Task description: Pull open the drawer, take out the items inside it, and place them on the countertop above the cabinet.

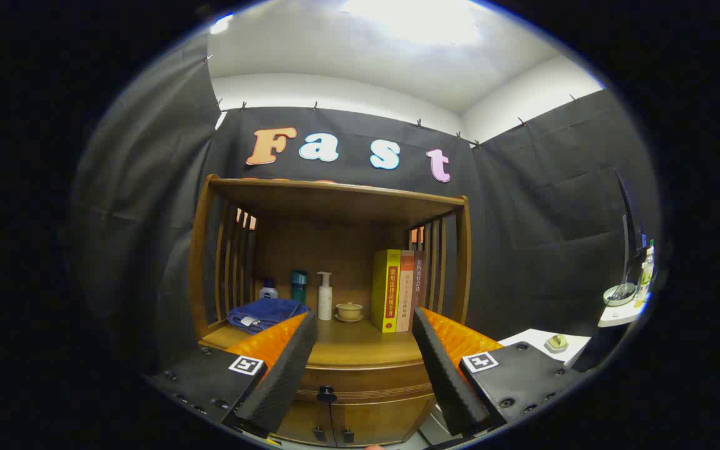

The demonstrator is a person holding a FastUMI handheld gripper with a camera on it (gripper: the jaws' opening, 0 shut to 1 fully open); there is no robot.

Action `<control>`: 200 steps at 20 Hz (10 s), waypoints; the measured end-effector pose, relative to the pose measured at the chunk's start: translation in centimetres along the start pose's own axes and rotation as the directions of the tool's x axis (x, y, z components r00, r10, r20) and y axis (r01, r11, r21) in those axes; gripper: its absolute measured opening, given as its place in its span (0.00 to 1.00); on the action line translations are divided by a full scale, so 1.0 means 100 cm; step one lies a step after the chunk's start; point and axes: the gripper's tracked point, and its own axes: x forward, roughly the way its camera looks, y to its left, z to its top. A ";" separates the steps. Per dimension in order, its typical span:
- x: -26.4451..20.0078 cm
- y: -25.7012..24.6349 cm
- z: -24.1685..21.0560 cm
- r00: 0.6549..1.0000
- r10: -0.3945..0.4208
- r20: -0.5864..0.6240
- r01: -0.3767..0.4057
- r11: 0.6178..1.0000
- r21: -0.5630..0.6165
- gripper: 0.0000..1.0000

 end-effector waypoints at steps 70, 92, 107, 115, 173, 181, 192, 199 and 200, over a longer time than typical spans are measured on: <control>0.002 0.001 -0.006 1.000 -0.003 -0.017 0.004 0.999 0.034 0.99; 0.005 0.001 -0.013 0.999 -0.011 -0.030 0.012 0.999 0.035 0.99; 0.004 0.001 -0.014 0.999 -0.015 -0.030 0.016 0.999 0.032 0.99; 0.017 0.001 -0.068 0.996 -0.057 -0.062 0.059 0.998 0.032 0.99; 0.041 0.064 -0.314 0.927 0.090 -0.364 -0.059 0.994 0.095 0.40; -0.021 0.054 -0.292 0.908 0.111 -0.405 -0.078 0.992 0.096 0.40; -0.051 0.052 -0.292 0.905 0.108 -0.411 -0.076 0.993 0.094 0.40; -0.053 0.054 -0.293 0.909 0.094 -0.406 -0.066 0.994 0.083 0.51; -0.054 0.056 -0.294 0.906 0.103 -0.410 -0.074 0.994 0.086 0.52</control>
